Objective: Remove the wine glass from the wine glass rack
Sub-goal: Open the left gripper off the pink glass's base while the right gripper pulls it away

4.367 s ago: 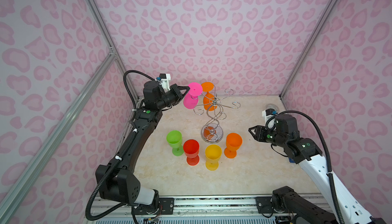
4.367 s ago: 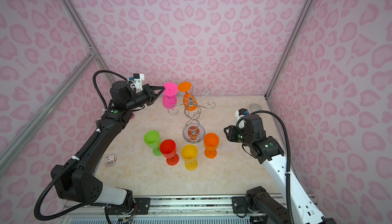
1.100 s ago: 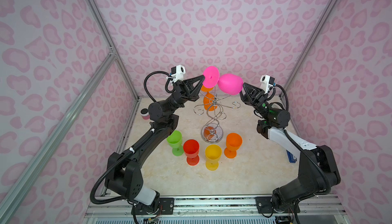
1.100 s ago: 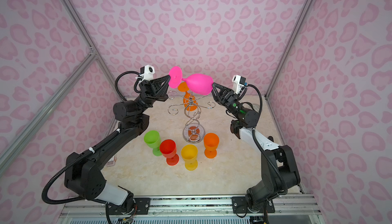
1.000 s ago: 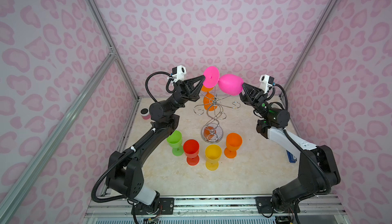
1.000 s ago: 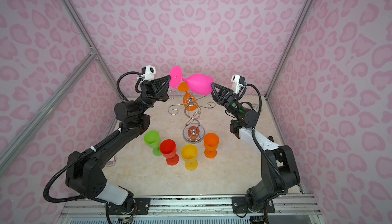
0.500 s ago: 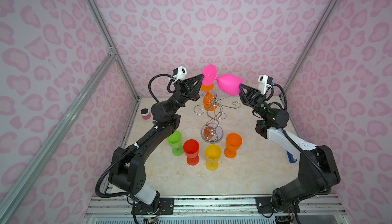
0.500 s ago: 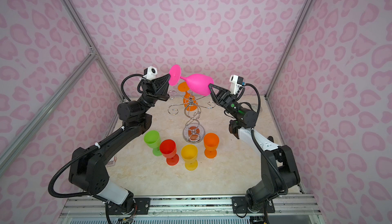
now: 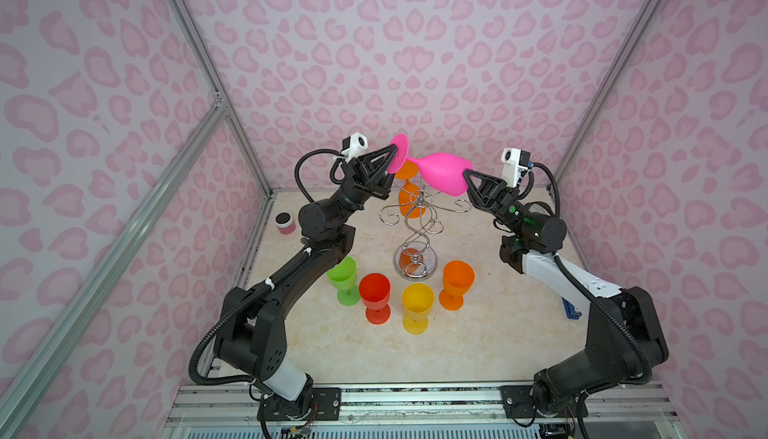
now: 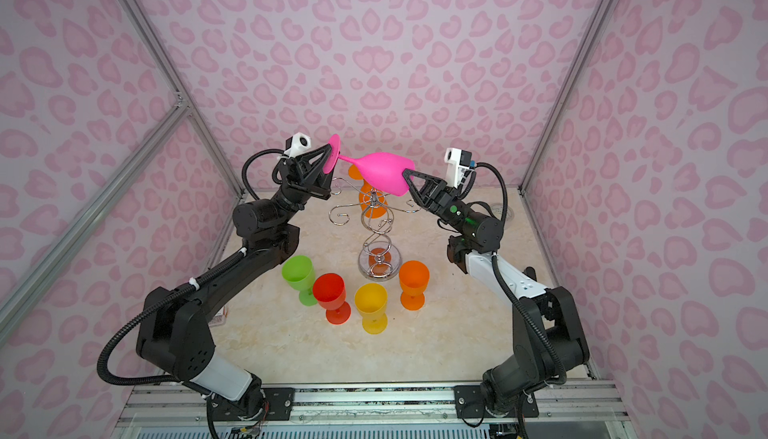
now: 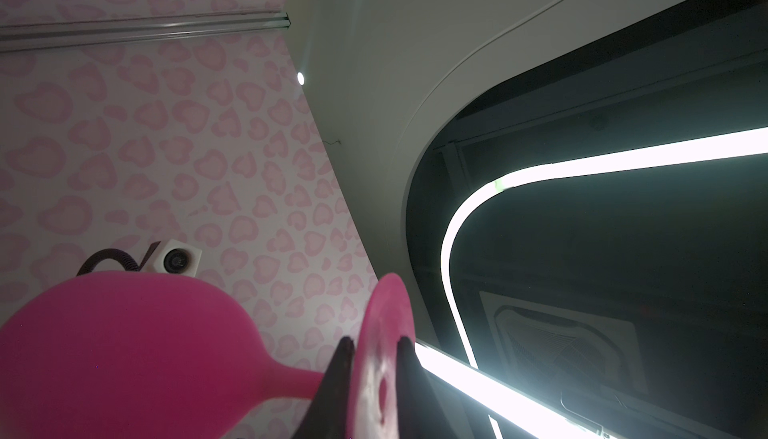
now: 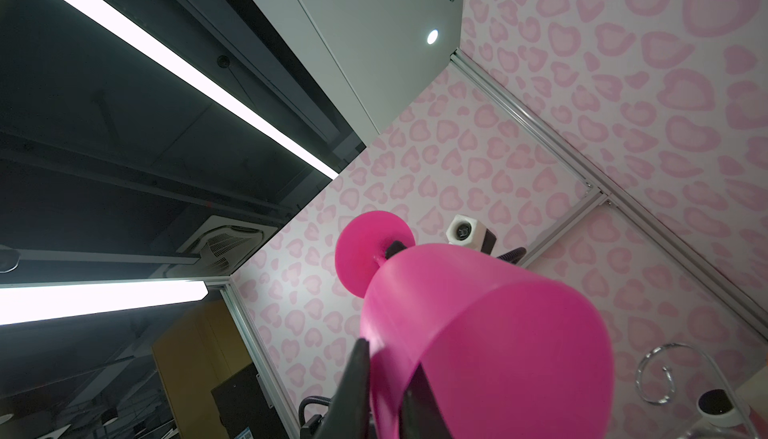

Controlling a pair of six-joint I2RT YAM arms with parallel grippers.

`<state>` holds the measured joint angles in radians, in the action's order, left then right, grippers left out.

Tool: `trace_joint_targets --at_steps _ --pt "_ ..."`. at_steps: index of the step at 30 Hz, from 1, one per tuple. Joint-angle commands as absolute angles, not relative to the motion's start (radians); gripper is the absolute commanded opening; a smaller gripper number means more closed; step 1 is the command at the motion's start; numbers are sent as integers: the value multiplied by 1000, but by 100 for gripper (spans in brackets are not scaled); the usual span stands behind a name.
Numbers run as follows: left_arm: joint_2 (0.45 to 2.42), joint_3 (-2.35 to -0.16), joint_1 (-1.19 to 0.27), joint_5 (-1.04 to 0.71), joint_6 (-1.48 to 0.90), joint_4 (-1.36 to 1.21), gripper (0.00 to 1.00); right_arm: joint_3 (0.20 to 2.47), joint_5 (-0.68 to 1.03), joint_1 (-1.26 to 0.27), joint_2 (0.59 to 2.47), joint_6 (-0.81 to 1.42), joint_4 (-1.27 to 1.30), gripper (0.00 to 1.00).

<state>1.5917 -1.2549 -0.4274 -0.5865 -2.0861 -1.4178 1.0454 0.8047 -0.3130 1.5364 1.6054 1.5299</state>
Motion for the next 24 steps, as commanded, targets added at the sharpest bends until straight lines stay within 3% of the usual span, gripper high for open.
trace_joint_targets --at_steps 1,5,11,16,21,24 --pt "1597 -1253 -428 -577 -2092 -1478 22 1047 809 -311 1528 1600 1558 9" --pt "1598 -1241 -428 -571 -2089 -1495 29 1046 802 -301 1516 1601 1558 6" --pt "1607 -1223 -428 -560 -2080 -1536 51 1049 806 -267 1499 1615 1559 2" --pt "1616 -1224 -428 -570 -2054 -1558 60 1043 832 -219 1458 1585 1478 0" --pt "1590 -1217 -426 -626 -1943 -1510 64 1037 875 -152 1313 1342 1117 0" --pt "1552 -1206 -418 -666 -1845 -1431 65 1104 844 -117 1180 991 577 0"
